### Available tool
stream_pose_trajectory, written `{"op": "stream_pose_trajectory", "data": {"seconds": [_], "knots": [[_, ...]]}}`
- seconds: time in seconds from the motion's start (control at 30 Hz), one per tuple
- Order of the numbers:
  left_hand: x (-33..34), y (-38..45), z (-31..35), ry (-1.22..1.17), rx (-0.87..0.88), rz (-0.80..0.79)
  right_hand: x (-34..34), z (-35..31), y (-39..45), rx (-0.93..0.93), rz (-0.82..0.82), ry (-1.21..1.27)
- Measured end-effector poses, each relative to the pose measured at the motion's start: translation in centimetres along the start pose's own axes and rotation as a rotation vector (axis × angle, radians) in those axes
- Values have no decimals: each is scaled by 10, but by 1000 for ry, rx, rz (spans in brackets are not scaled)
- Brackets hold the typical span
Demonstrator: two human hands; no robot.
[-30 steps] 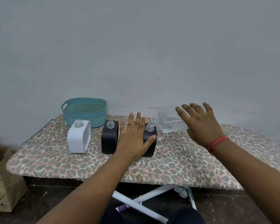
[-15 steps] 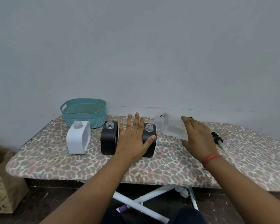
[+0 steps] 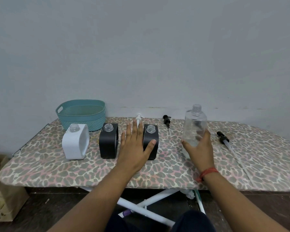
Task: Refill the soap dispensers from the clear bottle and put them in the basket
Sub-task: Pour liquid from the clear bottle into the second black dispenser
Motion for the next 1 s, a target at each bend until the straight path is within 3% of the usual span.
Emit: {"op": "stream_pose_trajectory", "data": {"seconds": [0.23, 0.6, 0.8, 0.9, 1.0], "knots": [[6, -9, -2, -29, 5, -31, -1, 9, -9, -6, 15, 67], [20, -21, -7, -16, -19, -69, -4, 16, -13, 34, -102, 62], [23, -24, -9, -26, -33, -73, -13, 22, -36, 82, 37, -85], [21, -25, -8, -36, -37, -76, -14, 20, -58, -33, 109, -121], [16, -29, -7, -71, -43, -62, -7, 15, -82, -139, 63, -79]]}}
Point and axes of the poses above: each hand's wrist, its own y-axis towards the middle knuckle, its own x-axis out of the palm, z = x × y, the point moved 2 cm from there along y, towards the middle knuckle, and after that the axes turned 8 degrees about x, right-handed, at the moved point
